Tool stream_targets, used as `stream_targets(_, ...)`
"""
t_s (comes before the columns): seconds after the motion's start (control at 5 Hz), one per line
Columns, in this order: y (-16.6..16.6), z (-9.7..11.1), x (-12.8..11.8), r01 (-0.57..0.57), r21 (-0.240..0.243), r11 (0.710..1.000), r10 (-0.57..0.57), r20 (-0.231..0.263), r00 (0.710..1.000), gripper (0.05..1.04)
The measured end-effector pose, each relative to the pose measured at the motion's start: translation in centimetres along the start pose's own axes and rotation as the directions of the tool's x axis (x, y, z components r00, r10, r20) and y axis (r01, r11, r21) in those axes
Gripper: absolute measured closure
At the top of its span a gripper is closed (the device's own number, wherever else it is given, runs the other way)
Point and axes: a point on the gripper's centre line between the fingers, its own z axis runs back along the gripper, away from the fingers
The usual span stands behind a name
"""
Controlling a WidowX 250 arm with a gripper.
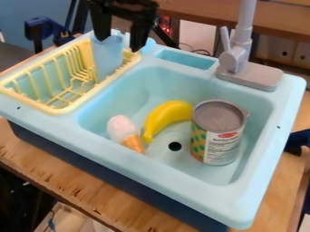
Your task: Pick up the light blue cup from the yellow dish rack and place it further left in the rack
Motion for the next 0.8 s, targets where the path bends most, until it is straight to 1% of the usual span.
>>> stream_targets(0.2,0.6,-0.6,0.6,-0.022,-0.001,1.000,0.022,-0.012,1.000,0.075)
stream_targets(0.4,0.8,-0.8,1.1,-0.033,-0.008,0.999,0.033,0.015,0.999,0.075)
stream_targets(0.6,0.5,-1.5,1.4,-0.033,-0.025,0.999,0.034,0.009,0.999,0.130)
stream_targets(0.8,1.0,-1.8,1.4,-0.061,-0.035,0.998,0.061,0.006,0.998,0.381)
